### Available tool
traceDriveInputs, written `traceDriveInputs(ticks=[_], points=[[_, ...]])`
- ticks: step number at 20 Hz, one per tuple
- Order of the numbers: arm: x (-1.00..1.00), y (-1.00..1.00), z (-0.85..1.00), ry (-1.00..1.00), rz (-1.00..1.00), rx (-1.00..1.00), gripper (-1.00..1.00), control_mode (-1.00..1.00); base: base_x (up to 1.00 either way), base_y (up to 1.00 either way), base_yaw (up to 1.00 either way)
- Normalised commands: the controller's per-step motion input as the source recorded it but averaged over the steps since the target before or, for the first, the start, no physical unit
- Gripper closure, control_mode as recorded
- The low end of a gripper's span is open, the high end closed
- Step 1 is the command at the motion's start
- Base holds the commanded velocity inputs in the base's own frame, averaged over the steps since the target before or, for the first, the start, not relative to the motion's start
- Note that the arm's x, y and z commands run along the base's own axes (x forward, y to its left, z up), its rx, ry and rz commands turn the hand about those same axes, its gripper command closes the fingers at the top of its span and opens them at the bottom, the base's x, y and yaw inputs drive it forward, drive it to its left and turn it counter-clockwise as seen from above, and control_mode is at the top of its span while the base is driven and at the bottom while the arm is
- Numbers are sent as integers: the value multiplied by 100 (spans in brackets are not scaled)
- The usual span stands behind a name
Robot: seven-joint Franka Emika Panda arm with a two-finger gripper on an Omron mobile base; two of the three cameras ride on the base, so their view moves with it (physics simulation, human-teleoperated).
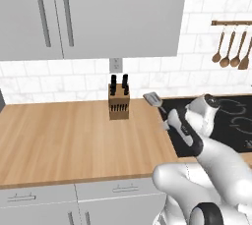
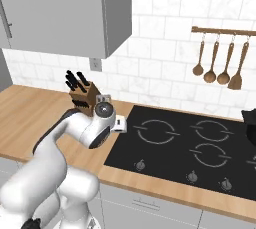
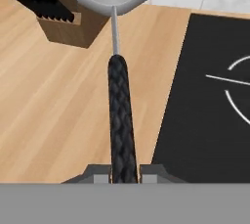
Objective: Put the onion and eggplant in the pot. Retrieve the spatula and lightly stir the vegetables in the pot.
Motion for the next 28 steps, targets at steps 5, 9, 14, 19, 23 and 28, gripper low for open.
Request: traceDriveInputs(ticks=[5, 9, 14, 19, 23, 28], points=[[-60, -29, 100, 16, -2, 12, 100, -100, 0, 0, 0], [-44, -18, 100, 17, -5, 23, 100, -100, 0, 0, 0], [-52, -9, 93, 7, -10, 34, 100, -100, 0, 0, 0], [-55, 19, 50, 0, -23, 39, 100, -100, 0, 0, 0], [-39, 34, 31, -1, -34, 43, 100, -100, 0, 0, 0], [-55, 6, 40, 0, -42, 72, 100, -100, 0, 0, 0]])
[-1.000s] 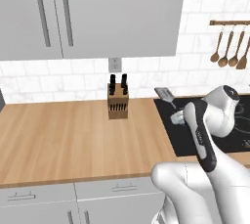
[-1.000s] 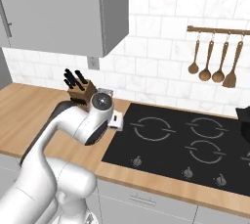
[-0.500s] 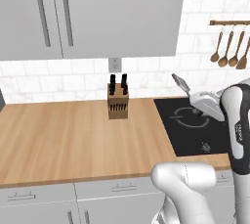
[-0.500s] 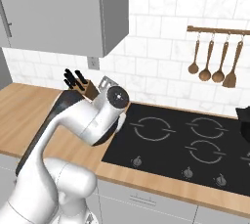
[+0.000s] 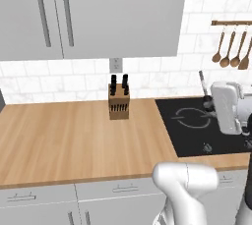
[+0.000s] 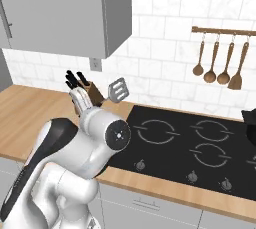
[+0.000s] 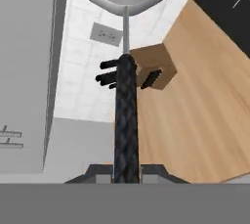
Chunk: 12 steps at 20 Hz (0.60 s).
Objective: Put the onion and eggplant in the pot. Retrieve the spatula and lightly stir the vegetables in the pot.
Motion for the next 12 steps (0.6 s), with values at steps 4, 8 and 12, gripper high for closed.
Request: traceDriveInputs(ticks=[4, 8, 12], points=[[-22, 4, 62, 18, -35, 75, 100, -100, 0, 0, 0], [0, 0, 72, 54, -14, 65, 100, -100, 0, 0, 0], [10, 0, 52, 81, 1, 56, 100, -100, 0, 0, 0]])
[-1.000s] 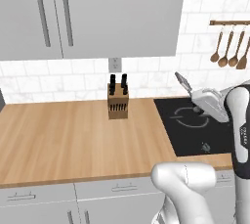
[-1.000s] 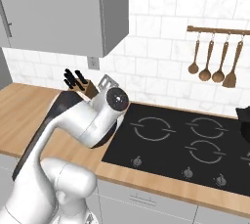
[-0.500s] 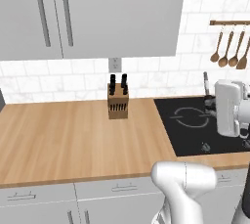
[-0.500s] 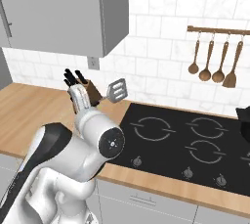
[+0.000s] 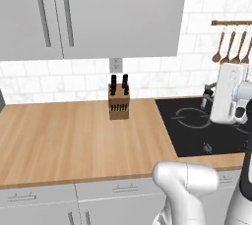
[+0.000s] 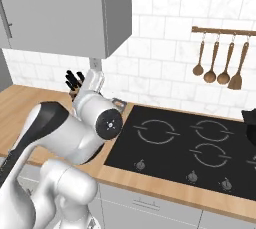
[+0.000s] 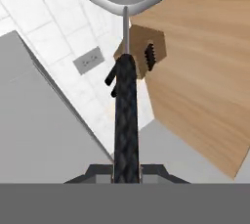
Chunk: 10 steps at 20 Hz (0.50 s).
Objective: Put the onion and eggplant in the pot. Retrieve the spatula and lightly stir the vegetables in the pot.
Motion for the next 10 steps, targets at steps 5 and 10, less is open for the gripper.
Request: traceDriveInputs(ticks=[5, 10], points=[[3, 0, 11, 71, 9, 80, 100, -100, 0, 0, 0], [8, 7, -20, 48, 4, 76, 100, -100, 0, 0, 0]])
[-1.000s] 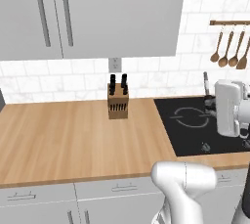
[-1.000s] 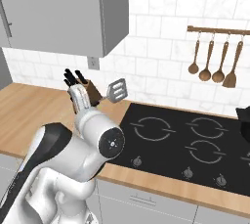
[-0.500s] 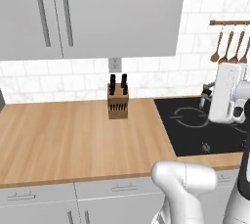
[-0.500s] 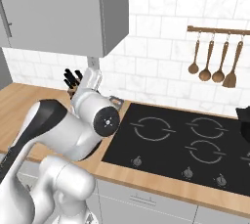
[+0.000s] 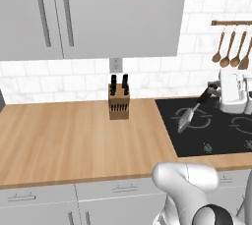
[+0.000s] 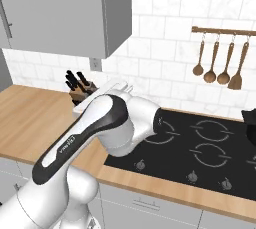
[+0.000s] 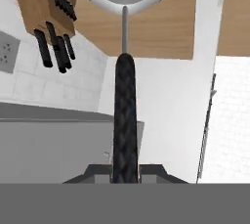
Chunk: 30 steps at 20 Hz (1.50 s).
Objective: Put the onion and eggplant in the pot. Retrieve the spatula and lightly stir the vegetables in the pot.
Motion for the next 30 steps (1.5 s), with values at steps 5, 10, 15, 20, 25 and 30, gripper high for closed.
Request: traceDriveInputs(ticks=[5, 10, 15, 20, 25, 30], points=[[9, 19, -6, 7, 0, 4, 100, -100, 0, 0, 0], [2, 0, 0, 0, 0, -17, 100, -100, 0, 0, 0], [20, 4, -9, 9, 0, -23, 100, -100, 0, 0, 0], [24, 3, -4, 14, -1, -15, 100, -100, 0, 0, 0], [0, 0, 0, 0, 0, 0, 100, 100, -9, -53, 0], [0, 0, 0, 0, 0, 0, 100, 100, -37, -92, 0]])
